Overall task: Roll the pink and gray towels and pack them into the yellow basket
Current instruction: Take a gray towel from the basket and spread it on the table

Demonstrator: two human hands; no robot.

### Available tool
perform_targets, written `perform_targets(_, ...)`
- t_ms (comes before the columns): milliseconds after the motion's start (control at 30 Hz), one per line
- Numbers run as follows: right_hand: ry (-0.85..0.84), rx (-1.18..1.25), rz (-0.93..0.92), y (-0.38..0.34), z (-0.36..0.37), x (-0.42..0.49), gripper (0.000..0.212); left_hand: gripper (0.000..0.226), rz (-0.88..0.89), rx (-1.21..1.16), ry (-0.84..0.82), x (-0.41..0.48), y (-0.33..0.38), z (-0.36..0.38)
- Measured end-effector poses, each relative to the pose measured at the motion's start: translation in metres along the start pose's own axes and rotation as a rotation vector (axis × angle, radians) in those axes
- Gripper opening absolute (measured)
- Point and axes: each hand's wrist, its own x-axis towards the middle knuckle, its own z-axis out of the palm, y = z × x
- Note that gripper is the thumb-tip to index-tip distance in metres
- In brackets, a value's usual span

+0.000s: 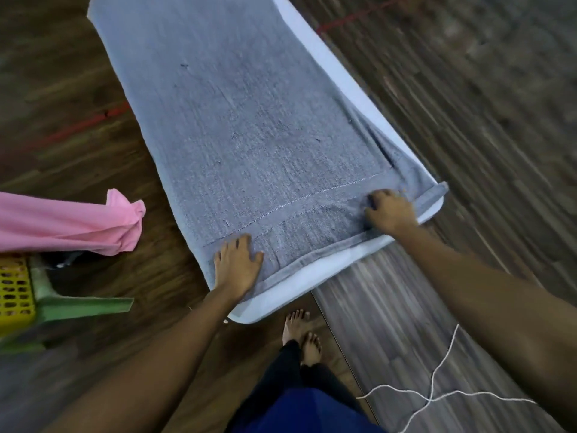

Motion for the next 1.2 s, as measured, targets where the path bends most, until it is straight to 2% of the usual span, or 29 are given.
perform_targets(67,-0.086,0.049,-0.067,-0.003,0.006,-0.026,0.039,0.036,0.069,-0.081,-0.137,-0.004,0.008,-0.004)
perform_targets(133,-0.097,0.041,-0.088,0.000,0.014,-0.052,0.041,0.034,0.133,-0.069,-0.259,-0.019,0.014,0.002)
perform_targets(267,-0.081,-0.026,-0.059,0.011,0.016,-0.077,0.039,0.024,0.182,-0.013,-0.223,-0.039,0.023,0.020)
perform_targets(333,-0.071,-0.044,-0.021,0.023,0.012,-0.081,0.030,0.017,0.160,-0.027,-0.256,-0.045,0.034,0.022)
perform_targets(400,-0.028,-0.027,-0.006,0.037,0.008,-0.081,0.019,0.025,0.146,-0.014,-0.277,-0.044,0.045,0.024)
perform_targets(533,0.023,0.102,0.006,0.065,-0.011,-0.067,0.020,0.034,0.170,-0.044,-0.215,-0.025,0.081,0.026)
perform_targets(700,0.038,0.203,-0.030,0.106,-0.055,-0.030,0.017,0.026,0.194,-0.045,-0.147,0.016,0.175,0.033)
perform_targets(1000,-0.030,0.327,-0.022,0.233,-0.162,0.025,0.019,0.026,0.223,-0.134,-0.059,0.071,0.400,0.058)
perform_targets(1200,-0.062,0.352,-0.038,0.271,-0.207,0.078,0.021,0.032,0.189,-0.190,-0.031,0.109,0.482,0.054)
